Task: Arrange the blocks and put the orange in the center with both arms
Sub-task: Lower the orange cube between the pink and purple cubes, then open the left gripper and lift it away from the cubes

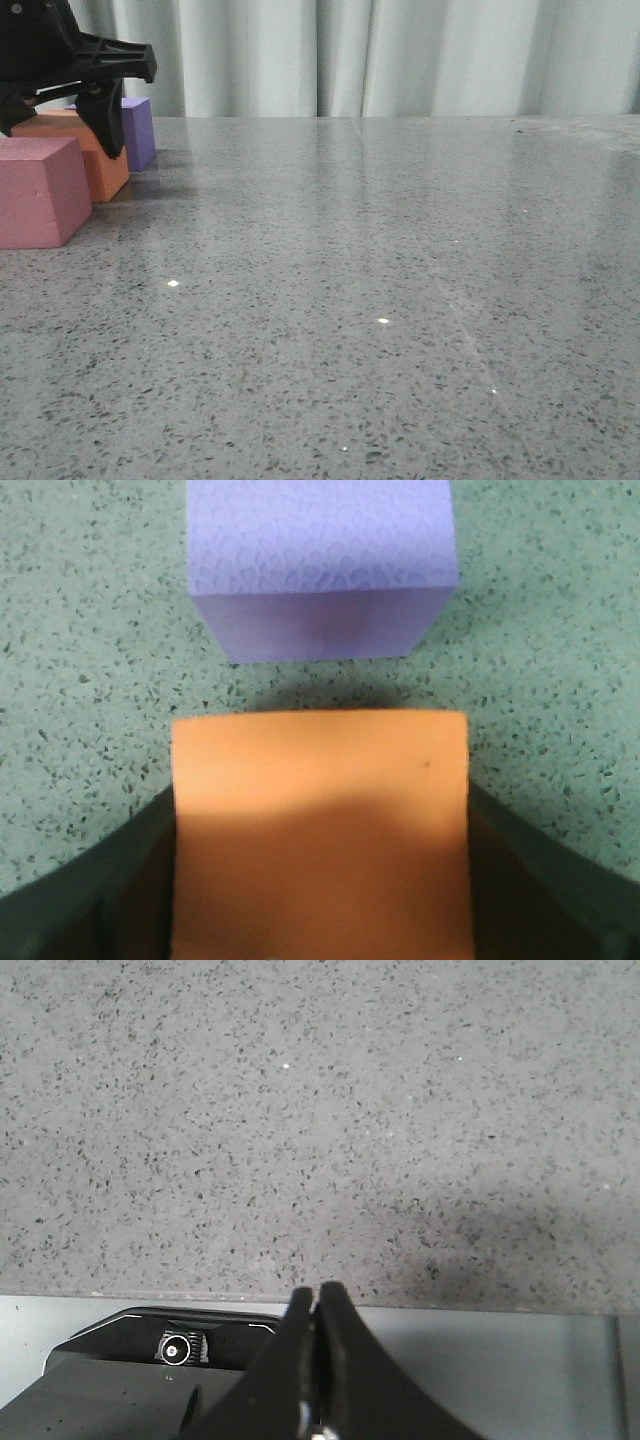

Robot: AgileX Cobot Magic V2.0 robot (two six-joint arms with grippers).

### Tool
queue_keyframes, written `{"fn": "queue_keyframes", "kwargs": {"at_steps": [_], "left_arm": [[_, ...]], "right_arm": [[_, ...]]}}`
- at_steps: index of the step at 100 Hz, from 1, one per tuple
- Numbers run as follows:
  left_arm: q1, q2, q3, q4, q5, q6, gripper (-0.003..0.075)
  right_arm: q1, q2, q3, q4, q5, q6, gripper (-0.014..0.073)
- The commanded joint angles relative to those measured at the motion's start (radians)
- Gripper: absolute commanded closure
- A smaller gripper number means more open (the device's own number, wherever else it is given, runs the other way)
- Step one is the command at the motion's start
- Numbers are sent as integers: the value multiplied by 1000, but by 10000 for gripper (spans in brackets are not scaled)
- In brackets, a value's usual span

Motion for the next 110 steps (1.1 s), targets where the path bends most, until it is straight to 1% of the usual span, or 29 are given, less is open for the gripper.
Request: {"fn": "queue_keyframes", "kwargs": {"at_steps": [1,5,11,42,63,91,102,110], "left_arm": [[1,-34,-26,-2,-42,14,234],[1,-34,-26,-3,-40,14,201],[1,-34,-26,-3,-37,16,184],[1,-107,-28,-6,-24,20,183],[1,-199,-37,-4,61,47,185],[1,-398,-8,18,105,49,185],[1,-495,41,30,142,49,185],[1,-576,101,38,142,49,185]], "right_arm": [[-6,7,-24,-12,-39,-8,661],[-6,7,-24,-12,-39,-8,661],[-6,7,-24,-12,-39,-8,661],[-6,7,-24,-12,-39,-8,661],[-6,7,-24,-12,-39,-8,661],[-6,7,-24,-12,-37,-8,661],[-6,7,-24,-12,-37,-8,661],[-6,7,-24,-12,-37,-8,661]]}}
